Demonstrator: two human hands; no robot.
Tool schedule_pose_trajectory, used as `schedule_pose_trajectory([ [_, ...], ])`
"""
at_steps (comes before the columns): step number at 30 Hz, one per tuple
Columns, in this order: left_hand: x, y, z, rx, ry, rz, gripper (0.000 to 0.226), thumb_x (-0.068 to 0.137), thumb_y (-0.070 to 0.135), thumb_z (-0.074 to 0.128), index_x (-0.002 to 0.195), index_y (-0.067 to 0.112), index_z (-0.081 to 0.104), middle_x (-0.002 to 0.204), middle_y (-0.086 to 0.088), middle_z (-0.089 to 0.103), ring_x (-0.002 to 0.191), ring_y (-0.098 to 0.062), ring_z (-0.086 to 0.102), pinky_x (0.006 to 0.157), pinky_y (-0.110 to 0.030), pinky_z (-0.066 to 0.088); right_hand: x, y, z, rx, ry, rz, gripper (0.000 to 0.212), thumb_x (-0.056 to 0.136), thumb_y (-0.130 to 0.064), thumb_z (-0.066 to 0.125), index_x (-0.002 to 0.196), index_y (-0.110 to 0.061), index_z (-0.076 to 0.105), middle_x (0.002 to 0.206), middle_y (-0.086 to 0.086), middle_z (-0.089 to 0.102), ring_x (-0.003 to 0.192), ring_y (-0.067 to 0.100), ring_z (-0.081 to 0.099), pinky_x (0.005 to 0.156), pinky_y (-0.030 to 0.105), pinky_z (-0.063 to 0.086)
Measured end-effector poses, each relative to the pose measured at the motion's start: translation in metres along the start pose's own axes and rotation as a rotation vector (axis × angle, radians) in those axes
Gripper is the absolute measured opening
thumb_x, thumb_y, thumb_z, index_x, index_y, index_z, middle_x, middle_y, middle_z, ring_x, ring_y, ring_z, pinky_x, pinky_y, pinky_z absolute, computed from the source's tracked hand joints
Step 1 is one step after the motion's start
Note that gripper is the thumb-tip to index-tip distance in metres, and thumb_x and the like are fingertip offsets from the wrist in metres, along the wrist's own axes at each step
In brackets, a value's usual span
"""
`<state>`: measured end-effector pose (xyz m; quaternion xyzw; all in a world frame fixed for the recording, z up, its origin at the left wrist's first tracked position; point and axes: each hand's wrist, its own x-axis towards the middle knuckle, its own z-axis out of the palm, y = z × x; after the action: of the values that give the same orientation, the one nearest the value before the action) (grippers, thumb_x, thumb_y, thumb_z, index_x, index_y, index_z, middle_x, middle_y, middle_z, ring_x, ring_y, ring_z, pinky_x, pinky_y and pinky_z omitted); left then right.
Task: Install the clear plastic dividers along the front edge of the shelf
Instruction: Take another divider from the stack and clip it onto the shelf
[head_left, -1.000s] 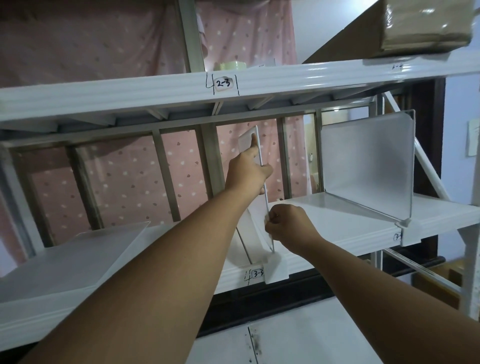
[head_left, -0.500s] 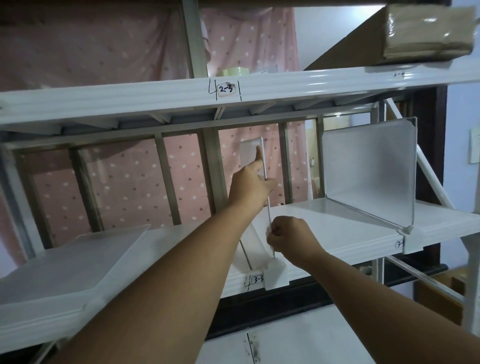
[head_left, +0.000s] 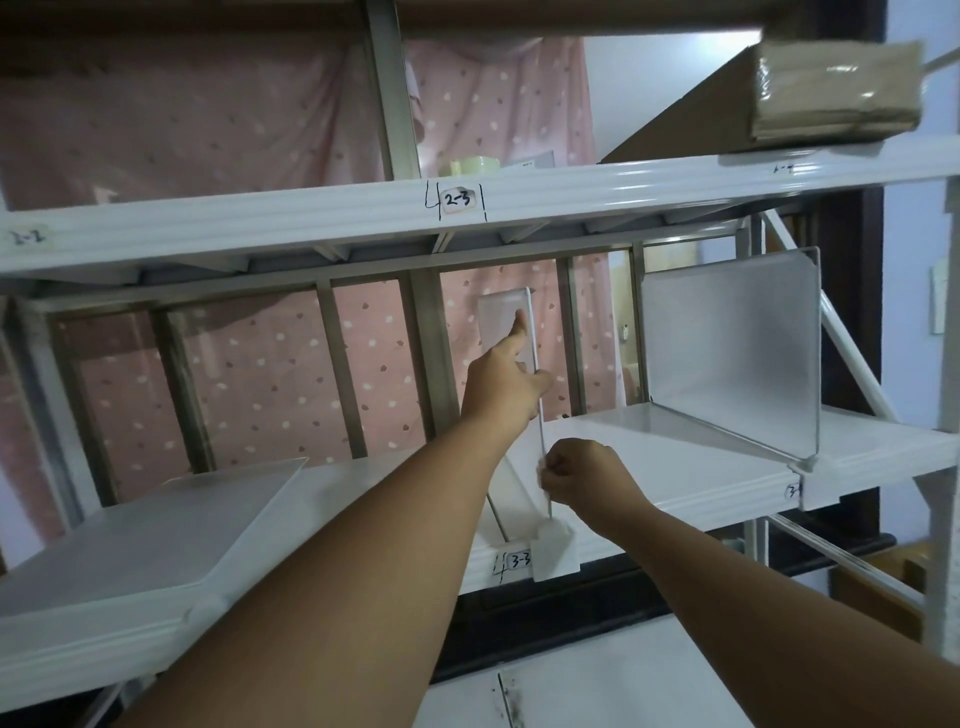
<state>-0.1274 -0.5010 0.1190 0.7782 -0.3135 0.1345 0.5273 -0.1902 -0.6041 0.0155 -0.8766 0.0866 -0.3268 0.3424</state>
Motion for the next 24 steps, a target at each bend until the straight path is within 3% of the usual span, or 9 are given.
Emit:
schedule_pose_trajectory([
  [2, -0.003, -0.003, -0.005, 0.038, -0.003, 0.019, 0.087, 0.095, 0.014, 0.073, 0.165, 0.041, 0.03, 0.098, -0.011, 0.062, 0.069, -0.022, 0.054, 0.081, -0.052, 0.067, 0.0, -0.001, -0.003, 0.042, -0.017, 0.06, 0.01, 0.083, -0.023, 0.073, 0.08, -0.016, 0.066, 0.07, -0.007, 0.063, 0.069, 0.015, 0.061, 0.051, 0.009, 0.037],
  [3, -0.005, -0.006, -0.008, 0.064, 0.0, 0.031, 0.088, 0.095, 0.017, 0.074, 0.166, 0.042, 0.028, 0.12, -0.013, 0.069, 0.067, -0.019, 0.057, 0.081, -0.049, 0.067, -0.001, -0.002, -0.005, 0.049, -0.027, 0.105, 0.022, 0.082, -0.031, 0.075, 0.097, -0.015, 0.068, 0.079, -0.007, 0.064, 0.074, 0.013, 0.061, 0.056, 0.012, 0.039],
  [5, -0.009, -0.015, -0.016, 0.096, 0.007, 0.048, 0.087, 0.095, 0.028, 0.075, 0.166, 0.04, 0.027, 0.156, -0.012, 0.058, 0.071, -0.006, 0.058, 0.085, -0.043, 0.066, -0.003, -0.003, -0.005, 0.034, -0.057, 0.185, 0.058, 0.079, -0.043, 0.078, 0.124, -0.01, 0.061, 0.09, -0.004, 0.067, 0.078, 0.008, 0.06, 0.06, 0.015, 0.04],
  [8, -0.013, -0.037, -0.039, 0.147, -0.006, 0.034, 0.085, 0.093, 0.039, 0.075, 0.166, 0.032, 0.032, 0.158, -0.008, 0.058, 0.106, -0.02, 0.071, 0.089, -0.036, 0.061, -0.008, -0.008, -0.007, -0.044, -0.097, 0.225, 0.08, 0.076, -0.053, 0.079, 0.136, -0.007, 0.053, 0.122, 0.007, 0.067, 0.095, 0.016, 0.062, 0.075, 0.022, 0.046],
  [11, -0.016, -0.063, -0.072, 0.212, -0.022, -0.035, 0.088, 0.091, 0.041, 0.077, 0.166, 0.028, 0.032, 0.155, -0.01, 0.059, 0.088, -0.014, 0.07, 0.065, -0.008, 0.049, -0.014, -0.018, -0.01, -0.17, -0.106, 0.214, 0.083, 0.075, -0.059, 0.077, 0.134, -0.007, 0.051, 0.125, 0.009, 0.063, 0.097, 0.021, 0.061, 0.079, 0.028, 0.051],
  [12, -0.017, -0.071, -0.083, 0.228, -0.024, -0.051, 0.089, 0.091, 0.041, 0.078, 0.166, 0.027, 0.031, 0.159, -0.009, 0.056, 0.095, -0.015, 0.07, 0.071, -0.004, 0.046, -0.017, -0.024, -0.01, -0.199, -0.103, 0.21, 0.083, 0.075, -0.06, 0.076, 0.134, -0.008, 0.05, 0.124, 0.009, 0.063, 0.097, 0.021, 0.062, 0.077, 0.027, 0.05],
  [15, -0.022, -0.089, -0.107, 0.255, -0.059, -0.072, 0.092, 0.09, 0.043, 0.079, 0.167, 0.025, 0.031, 0.166, -0.009, 0.046, 0.143, -0.033, 0.054, 0.097, -0.024, 0.038, -0.026, -0.044, -0.01, -0.273, -0.075, 0.174, 0.071, 0.075, -0.06, 0.076, 0.123, -0.012, 0.054, 0.098, 0.0, 0.061, 0.077, 0.012, 0.06, 0.057, 0.02, 0.042],
  [21, -0.039, -0.104, -0.139, 0.357, -0.127, -0.09, 0.088, 0.089, 0.041, 0.079, 0.164, 0.023, 0.037, 0.159, -0.013, 0.054, 0.132, -0.035, 0.062, 0.1, -0.035, 0.052, -0.041, -0.089, 0.007, -0.471, -0.004, 0.146, 0.043, 0.081, -0.048, 0.073, 0.092, -0.016, 0.047, 0.077, -0.006, 0.05, 0.066, 0.01, 0.049, 0.057, 0.024, 0.039],
  [24, -0.047, -0.117, -0.16, 0.426, -0.133, -0.092, 0.078, 0.089, 0.04, 0.076, 0.158, 0.021, 0.046, 0.154, -0.016, 0.058, 0.13, -0.038, 0.062, 0.094, -0.034, 0.051, -0.044, -0.112, 0.029, -0.468, -0.023, 0.097, 0.042, 0.082, -0.048, 0.073, 0.093, -0.017, 0.048, 0.073, -0.008, 0.046, 0.064, 0.011, 0.05, 0.053, 0.023, 0.036],
])
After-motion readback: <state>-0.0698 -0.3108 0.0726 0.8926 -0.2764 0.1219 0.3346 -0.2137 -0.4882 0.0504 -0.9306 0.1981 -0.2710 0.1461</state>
